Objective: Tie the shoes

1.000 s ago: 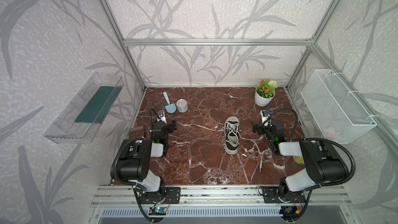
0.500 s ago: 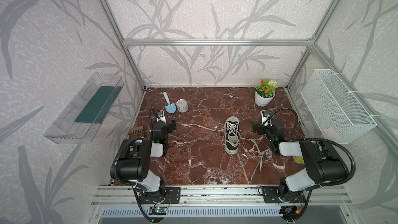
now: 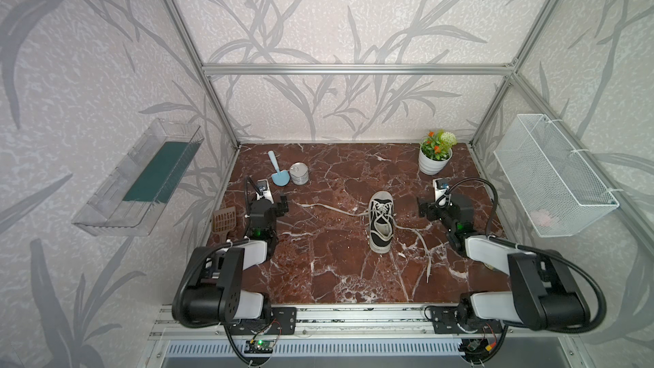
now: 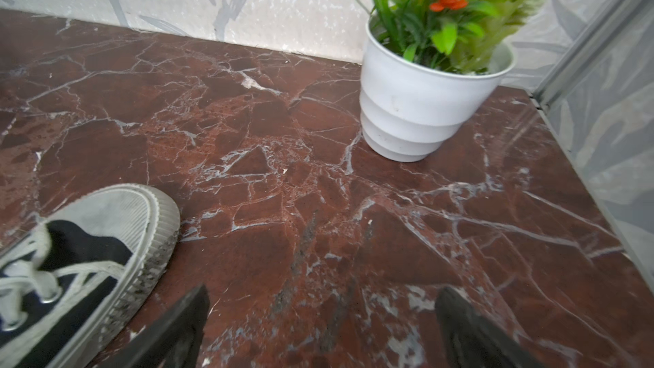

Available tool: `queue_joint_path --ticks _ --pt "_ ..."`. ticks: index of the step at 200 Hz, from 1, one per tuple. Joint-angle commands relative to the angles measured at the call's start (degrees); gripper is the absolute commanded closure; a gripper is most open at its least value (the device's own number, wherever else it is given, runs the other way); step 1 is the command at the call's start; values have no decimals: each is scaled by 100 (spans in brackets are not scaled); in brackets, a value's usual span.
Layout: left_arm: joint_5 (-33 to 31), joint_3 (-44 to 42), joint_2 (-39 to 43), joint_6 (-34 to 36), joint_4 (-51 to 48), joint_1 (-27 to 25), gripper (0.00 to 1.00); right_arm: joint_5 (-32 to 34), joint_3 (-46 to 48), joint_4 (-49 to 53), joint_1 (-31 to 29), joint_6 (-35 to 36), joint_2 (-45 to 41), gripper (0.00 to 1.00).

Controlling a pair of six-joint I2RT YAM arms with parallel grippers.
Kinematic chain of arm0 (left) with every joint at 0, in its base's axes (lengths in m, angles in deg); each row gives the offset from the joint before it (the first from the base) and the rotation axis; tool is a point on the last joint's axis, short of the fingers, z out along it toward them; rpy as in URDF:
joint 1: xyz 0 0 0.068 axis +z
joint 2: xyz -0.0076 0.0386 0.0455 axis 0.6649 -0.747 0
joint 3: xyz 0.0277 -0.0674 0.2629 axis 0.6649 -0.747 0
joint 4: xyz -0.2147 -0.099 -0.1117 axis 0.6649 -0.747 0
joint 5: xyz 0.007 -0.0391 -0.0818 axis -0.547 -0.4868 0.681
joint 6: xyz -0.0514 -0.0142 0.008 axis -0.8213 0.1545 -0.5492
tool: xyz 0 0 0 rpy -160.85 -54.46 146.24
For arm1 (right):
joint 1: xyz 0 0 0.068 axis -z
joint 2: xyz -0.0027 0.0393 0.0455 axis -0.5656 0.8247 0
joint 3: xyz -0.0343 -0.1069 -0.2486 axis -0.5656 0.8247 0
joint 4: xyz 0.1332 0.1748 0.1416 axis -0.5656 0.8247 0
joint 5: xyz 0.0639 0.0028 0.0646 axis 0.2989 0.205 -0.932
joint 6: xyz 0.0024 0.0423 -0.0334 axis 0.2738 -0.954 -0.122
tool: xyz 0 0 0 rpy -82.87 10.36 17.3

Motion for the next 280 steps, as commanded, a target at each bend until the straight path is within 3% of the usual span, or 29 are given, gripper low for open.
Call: queue_joint_path --ticks 1,43,67,90,115,179,280 --pt "-175 722 793 -255 -2164 -17 8 529 -617 2347 -26 -924 -873 1" --pt "636 2179 960 -1250 -5175 -18 12 682 -1057 5248 -61 -2997 -1837 1" --pt "1477 2711 675 -1445 -6226 -23 17 395 -929 5928 -70 -3526 -1872 8" --pt "1820 3050 427 -1653 -6850 -24 18 129 -1104 6617 -109 -3637 -1638 10" --pt "2128 3019 366 -1850 -6935 -41 18 110 -1234 7236 -242 -3640 -1573 13" --pt "2447 2949 37 -1808 -6815 -104 17 336 -1416 8106 -832 -3767 -1195 33" --pt "2836 2919 -502 -2022 -6553 -268 17 -218 -1135 7722 -1267 -4069 -599 46"
